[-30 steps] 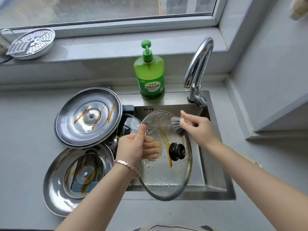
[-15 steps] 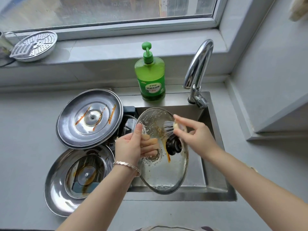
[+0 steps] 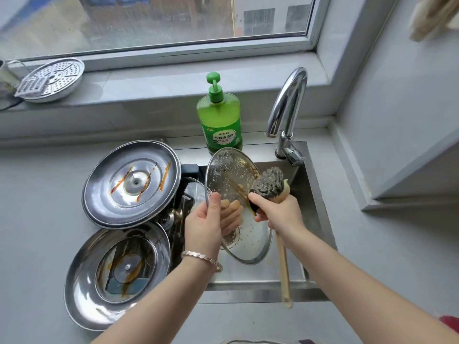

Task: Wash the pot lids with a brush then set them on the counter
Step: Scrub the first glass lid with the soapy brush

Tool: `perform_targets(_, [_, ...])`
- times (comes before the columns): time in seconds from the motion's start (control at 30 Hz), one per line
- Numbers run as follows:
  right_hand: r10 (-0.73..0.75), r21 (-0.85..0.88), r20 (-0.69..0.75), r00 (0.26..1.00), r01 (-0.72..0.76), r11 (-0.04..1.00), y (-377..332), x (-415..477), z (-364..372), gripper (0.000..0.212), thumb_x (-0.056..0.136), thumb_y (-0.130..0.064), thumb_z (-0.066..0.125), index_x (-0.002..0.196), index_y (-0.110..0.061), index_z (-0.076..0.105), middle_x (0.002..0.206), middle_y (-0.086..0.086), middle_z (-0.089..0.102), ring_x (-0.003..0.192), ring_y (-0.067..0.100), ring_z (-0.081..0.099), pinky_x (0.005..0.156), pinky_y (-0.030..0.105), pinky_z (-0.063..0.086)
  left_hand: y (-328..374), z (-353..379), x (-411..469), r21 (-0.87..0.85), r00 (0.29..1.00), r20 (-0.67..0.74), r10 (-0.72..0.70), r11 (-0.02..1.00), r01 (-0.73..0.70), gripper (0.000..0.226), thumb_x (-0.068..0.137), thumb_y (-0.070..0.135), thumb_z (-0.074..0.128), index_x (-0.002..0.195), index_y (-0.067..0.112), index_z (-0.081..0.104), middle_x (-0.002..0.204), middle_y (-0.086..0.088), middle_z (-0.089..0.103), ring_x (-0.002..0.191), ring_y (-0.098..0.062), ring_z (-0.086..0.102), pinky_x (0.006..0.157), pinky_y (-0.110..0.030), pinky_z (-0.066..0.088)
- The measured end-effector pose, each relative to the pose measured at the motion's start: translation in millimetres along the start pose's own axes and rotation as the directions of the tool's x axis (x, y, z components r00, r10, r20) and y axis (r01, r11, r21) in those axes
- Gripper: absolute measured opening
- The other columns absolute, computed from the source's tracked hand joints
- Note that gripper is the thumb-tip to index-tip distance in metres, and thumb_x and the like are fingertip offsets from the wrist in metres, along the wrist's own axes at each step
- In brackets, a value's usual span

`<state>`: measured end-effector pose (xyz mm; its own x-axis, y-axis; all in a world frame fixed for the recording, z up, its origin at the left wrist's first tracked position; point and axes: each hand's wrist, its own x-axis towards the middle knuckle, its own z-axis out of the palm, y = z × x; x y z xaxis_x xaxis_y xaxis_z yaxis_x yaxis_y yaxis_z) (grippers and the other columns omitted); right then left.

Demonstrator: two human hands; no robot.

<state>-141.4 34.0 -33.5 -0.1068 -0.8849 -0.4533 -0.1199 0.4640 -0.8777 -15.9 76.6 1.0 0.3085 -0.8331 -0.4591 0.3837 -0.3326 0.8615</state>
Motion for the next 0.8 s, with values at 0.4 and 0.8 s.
perform_targets(0.4, [-0.408, -0.476, 0.311, 0.858, 0.513, 0.715, -10, -21, -23, 0.038, 0.068, -0.022, 0.080, 0.100, -0.013, 0.061, 0.090, 0.000, 0.068, 0.085, 0.019, 0.063, 0.075, 0.035, 0.051, 45, -24, 19, 0.243, 0.928, 0.145, -0.344, 0.921, 0.304, 0.055, 0.088, 0.055, 0.043, 0.096, 0.003, 0.058, 0.089, -0.015, 0.073, 0.076, -0.026, 0.071, 0.069, -0.038, 0.058])
perform_targets(0.8, [-0.321, -0.709, 0.270, 0.908, 0.413, 0.571, -29, -29, -9, 0.056, 0.096, -0.052, 0.026, 0.148, -0.037, 0.011, 0.114, 0.004, 0.057, 0.096, 0.019, 0.056, 0.075, 0.031, 0.042, 21, -11, 7, 0.196, 0.995, -0.089, -0.051, 0.978, 0.067, 0.053, 0.089, 0.047, 0.047, 0.078, -0.003, 0.060, 0.065, -0.017, 0.070, 0.052, -0.023, 0.068, 0.048, -0.031, 0.055])
